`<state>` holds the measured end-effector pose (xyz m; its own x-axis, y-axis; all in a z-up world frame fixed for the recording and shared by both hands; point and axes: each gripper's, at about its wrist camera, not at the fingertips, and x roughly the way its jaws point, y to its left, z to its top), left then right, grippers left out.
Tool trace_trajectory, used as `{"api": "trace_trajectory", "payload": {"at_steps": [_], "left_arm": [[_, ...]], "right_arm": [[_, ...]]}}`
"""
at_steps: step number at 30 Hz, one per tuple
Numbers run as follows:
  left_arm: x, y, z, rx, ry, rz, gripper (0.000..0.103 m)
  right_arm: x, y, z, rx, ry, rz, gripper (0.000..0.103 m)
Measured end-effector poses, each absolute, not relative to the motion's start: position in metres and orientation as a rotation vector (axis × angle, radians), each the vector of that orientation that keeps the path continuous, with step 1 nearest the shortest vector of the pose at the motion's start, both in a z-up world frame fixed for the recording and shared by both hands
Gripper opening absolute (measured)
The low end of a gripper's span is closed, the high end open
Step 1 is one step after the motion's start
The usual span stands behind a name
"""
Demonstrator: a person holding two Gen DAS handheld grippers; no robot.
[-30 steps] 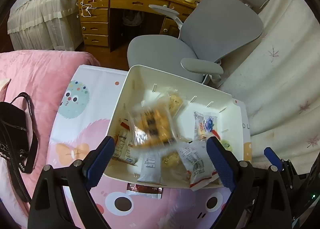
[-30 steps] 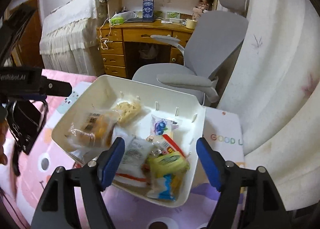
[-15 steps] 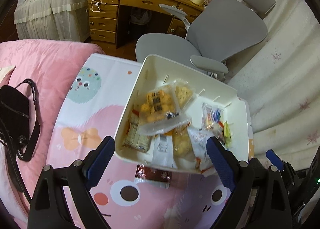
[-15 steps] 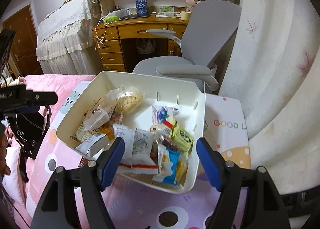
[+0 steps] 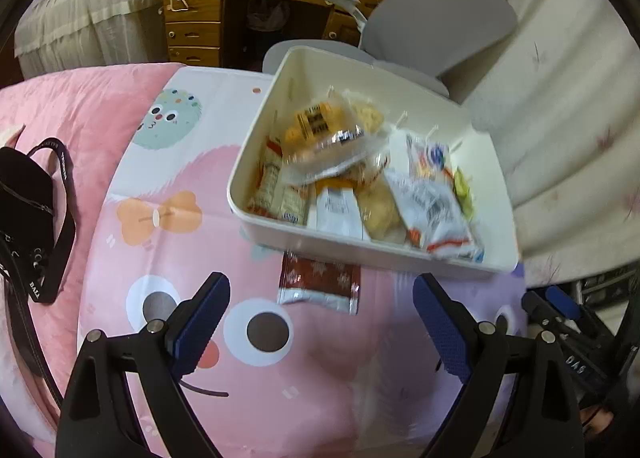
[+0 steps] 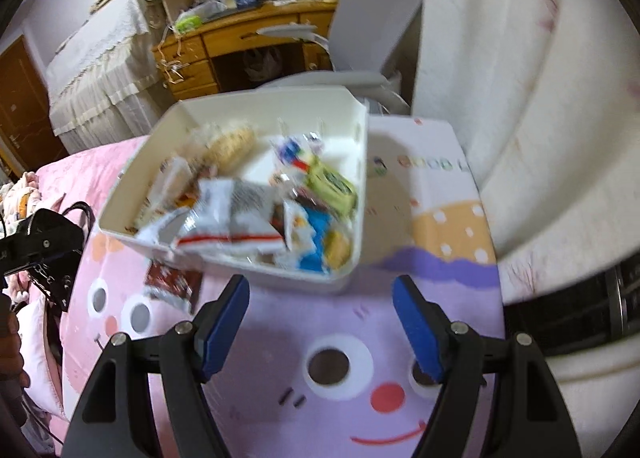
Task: Organize snacks
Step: 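Withdraw the left gripper from the tray and lower it to the brown pack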
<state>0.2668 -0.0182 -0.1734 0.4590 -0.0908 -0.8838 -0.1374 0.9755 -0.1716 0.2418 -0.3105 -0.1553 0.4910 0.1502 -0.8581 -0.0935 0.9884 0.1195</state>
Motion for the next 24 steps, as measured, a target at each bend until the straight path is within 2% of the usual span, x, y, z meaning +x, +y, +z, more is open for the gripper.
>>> {"api": "trace_trajectory", "payload": {"at_steps": [11,24], "left_arm": [[0.26,-0.038,-0.217,-0.16,1.134,0.008,0.092],[0.297,-0.046,-0.286,-0.1,1.182,0.037,0.092]], "right_arm": [[0.197,-0.348,-0.189,0.153,1.166,0.054,0.074],[0.179,-0.348,-0.24,0.254,1.236,0.038,0.074]]}}
